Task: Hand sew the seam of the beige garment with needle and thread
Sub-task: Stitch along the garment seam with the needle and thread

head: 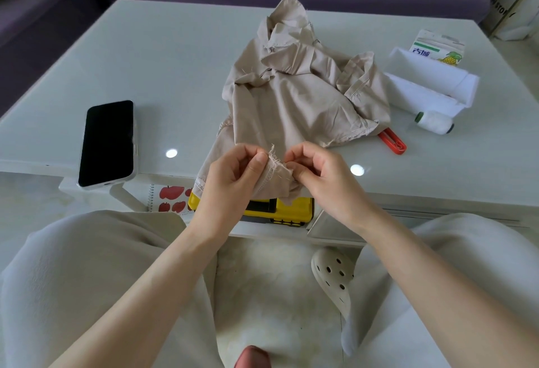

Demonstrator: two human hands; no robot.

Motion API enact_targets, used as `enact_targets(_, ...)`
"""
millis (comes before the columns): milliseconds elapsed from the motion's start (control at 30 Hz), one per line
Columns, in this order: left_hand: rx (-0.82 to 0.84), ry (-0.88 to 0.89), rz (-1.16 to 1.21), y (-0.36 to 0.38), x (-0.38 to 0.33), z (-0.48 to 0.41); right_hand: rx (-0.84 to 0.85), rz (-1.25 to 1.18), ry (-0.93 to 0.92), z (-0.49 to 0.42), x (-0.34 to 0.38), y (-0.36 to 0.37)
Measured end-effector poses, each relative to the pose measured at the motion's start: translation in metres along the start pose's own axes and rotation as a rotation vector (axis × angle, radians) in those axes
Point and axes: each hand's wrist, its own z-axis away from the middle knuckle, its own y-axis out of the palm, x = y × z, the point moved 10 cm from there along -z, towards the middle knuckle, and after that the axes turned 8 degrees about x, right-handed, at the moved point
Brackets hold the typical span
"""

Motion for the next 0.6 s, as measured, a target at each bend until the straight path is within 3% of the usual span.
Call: enact_targets(600,0.094,-0.051,0.024,0.010,0.001,0.000,0.065,-0.079,0.023,-0.001,-0.005,0.007)
